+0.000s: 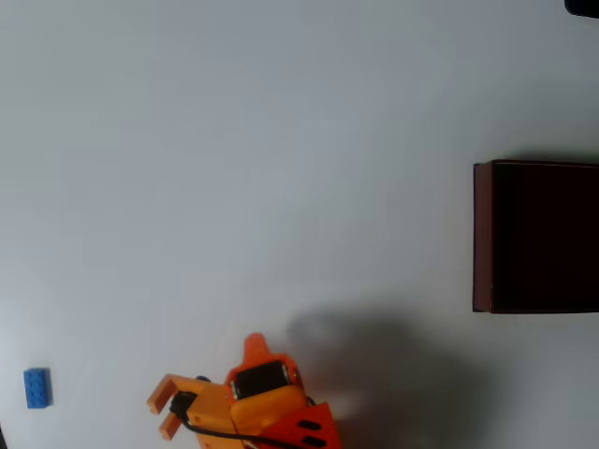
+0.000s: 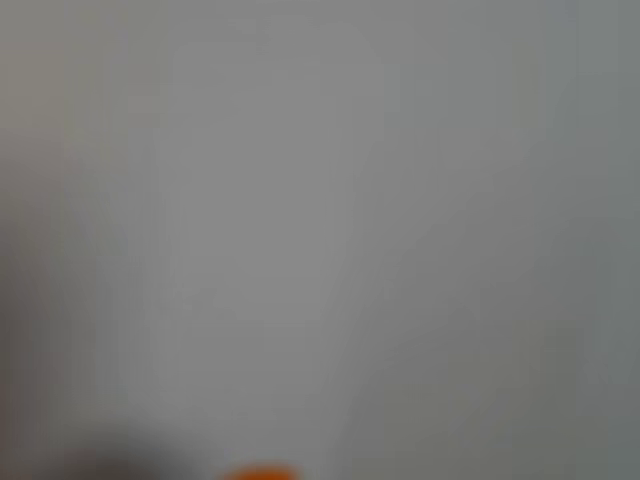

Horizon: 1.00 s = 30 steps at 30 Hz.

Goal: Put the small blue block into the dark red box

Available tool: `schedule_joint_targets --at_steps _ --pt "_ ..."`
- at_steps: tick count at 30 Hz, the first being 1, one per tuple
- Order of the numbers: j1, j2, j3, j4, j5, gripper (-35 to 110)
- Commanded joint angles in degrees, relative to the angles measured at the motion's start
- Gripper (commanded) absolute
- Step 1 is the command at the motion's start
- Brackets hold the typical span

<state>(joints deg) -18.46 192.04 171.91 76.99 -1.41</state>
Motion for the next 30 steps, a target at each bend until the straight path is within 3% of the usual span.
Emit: schedule_joint_targets --at_steps 1,19,26,30 --pt "-0.8 0.2 0.3 0.2 -0.2 0" --pt "-0.3 0.3 -1.6 0.3 3.5 0" --pt "-1.6 -0.6 -15.1 6.7 27.1 1" --pt "-2.5 -10.8 -28.8 12.2 44.3 0"
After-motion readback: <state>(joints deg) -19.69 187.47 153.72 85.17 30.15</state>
